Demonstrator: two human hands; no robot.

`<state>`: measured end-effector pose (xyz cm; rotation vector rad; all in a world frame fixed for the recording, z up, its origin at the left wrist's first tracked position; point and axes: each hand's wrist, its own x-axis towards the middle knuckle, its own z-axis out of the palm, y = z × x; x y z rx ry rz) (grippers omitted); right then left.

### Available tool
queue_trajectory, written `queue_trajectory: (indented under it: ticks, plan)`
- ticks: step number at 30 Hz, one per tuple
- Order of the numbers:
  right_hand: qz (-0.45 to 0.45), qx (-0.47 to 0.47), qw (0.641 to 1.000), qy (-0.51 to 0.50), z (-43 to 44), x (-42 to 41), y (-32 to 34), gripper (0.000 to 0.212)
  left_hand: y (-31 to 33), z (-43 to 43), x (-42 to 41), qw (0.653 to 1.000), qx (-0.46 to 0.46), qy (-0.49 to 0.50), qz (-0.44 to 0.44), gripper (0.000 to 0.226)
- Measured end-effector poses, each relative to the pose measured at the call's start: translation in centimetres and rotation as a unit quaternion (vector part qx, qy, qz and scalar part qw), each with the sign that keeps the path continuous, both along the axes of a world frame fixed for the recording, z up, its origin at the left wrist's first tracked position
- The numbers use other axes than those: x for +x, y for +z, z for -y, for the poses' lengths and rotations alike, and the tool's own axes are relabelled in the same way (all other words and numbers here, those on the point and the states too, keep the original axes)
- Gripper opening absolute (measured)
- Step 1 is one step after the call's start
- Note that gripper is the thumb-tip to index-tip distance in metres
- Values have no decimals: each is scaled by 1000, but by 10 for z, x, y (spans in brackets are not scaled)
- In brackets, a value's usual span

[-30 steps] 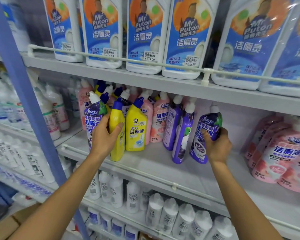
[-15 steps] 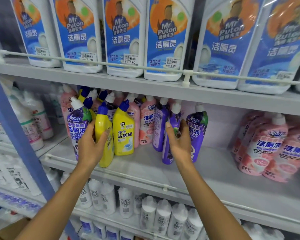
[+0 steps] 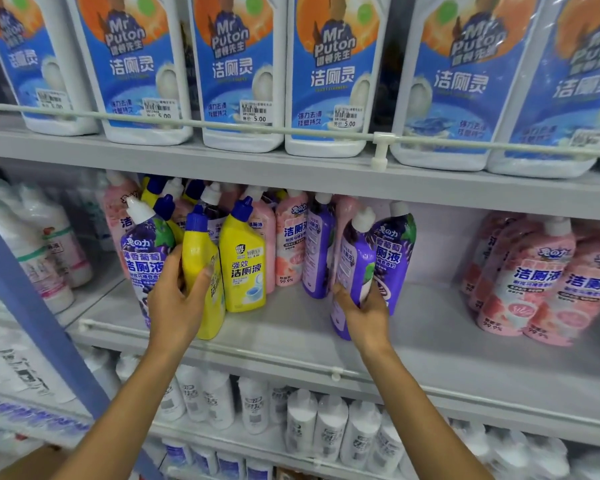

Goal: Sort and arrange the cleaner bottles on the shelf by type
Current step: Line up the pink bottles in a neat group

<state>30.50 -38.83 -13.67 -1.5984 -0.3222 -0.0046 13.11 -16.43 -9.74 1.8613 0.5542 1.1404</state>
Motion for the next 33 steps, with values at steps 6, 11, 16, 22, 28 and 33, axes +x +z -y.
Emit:
queue_trajectory:
  ticks: [6, 11, 16, 22, 28, 33]
  plan:
    - [28, -64, 996, -58, 59, -11, -7, 32, -4, 11, 0, 999, -11, 23, 32, 37]
    - [37, -56, 990, -125, 84, 5, -8, 38, -16, 19, -2, 998, -24, 37, 39, 29]
    - [24, -21, 991, -131, 79, 46, -13, 47, -20, 21, -1, 997, -21, 67, 26, 17]
    - [12, -51, 992, -116, 69, 80, 0, 50, -23, 18, 1, 997, -31, 72, 17, 20]
    - [9, -75, 992, -102, 66, 87, 2, 49, -21, 17, 0, 998, -36, 54, 9, 16]
    - [23, -67, 992, -104, 73, 71, 5, 43, -16, 16, -15, 998, -50, 14, -21, 11]
